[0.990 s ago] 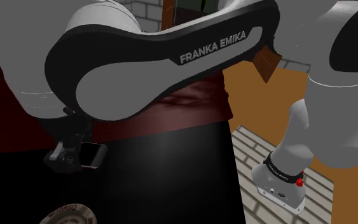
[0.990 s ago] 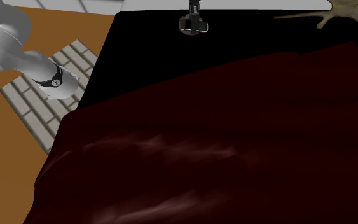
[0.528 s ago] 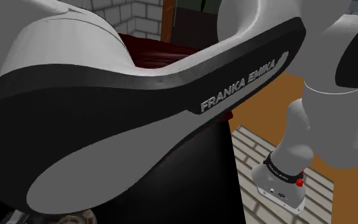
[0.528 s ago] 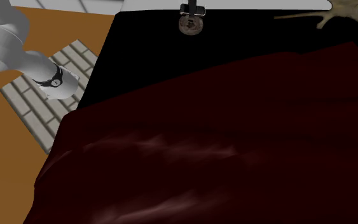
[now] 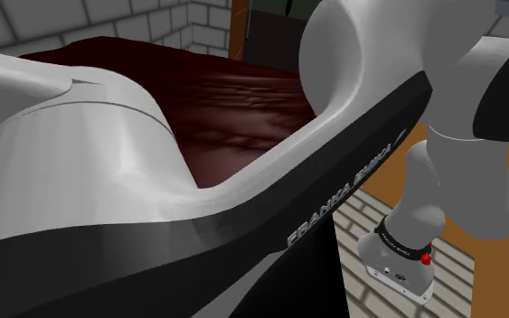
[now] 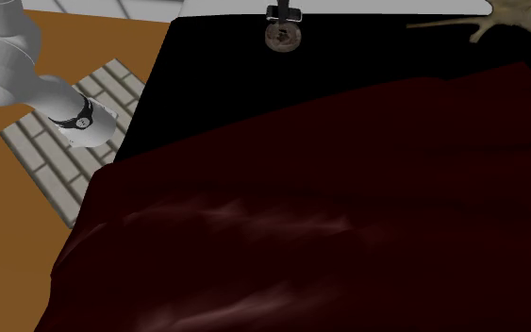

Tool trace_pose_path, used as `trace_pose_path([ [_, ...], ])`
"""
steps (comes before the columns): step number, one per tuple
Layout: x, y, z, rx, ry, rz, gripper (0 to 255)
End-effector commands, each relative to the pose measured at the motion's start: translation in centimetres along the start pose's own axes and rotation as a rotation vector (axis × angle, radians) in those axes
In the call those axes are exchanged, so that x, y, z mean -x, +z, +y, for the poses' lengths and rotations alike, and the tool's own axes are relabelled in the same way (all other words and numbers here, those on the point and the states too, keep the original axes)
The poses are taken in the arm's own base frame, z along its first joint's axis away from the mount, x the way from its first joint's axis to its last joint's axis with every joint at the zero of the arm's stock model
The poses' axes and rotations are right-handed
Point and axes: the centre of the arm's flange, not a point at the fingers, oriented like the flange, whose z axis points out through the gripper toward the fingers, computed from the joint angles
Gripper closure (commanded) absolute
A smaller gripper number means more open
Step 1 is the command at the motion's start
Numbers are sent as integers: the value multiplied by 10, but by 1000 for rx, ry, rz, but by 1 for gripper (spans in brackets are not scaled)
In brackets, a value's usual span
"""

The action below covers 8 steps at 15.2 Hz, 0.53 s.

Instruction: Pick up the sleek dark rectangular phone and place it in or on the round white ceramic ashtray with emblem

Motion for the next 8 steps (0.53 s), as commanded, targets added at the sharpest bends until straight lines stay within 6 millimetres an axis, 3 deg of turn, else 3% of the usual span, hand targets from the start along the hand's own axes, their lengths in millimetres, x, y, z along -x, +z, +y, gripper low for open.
trace_pose_path([
  [1,-1,10,-1,0,0,1,255],
  [8,0,47,-3,0,0,1,255],
])
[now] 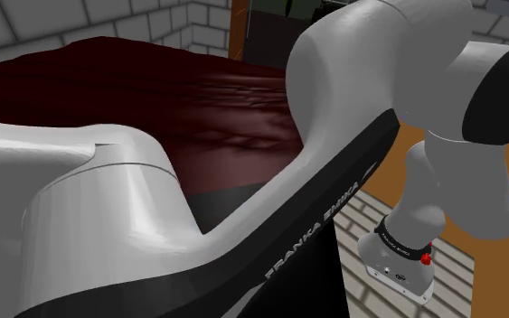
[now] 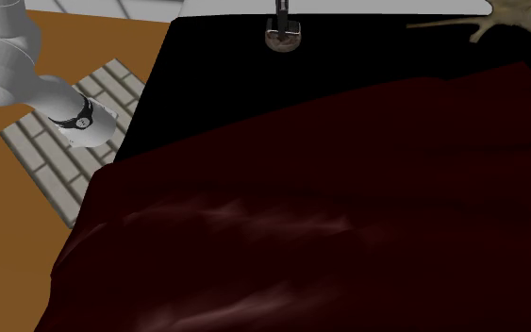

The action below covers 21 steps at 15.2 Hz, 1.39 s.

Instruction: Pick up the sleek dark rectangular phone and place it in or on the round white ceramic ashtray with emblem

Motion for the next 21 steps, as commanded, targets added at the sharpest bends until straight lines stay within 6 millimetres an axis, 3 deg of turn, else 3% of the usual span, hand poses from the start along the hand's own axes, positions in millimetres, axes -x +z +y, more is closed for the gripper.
trace_pose_path([
  [1,-1,7,0,0,0,1,255],
  [8,-1,7,0,0,0,1,255],
  [9,-1,7,0,0,0,1,0],
  [14,-1,7,0,0,0,1,0],
  [18,-1,-43,0,0,0,1,0],
  [21,-1,-43,0,0,0,1,0],
])
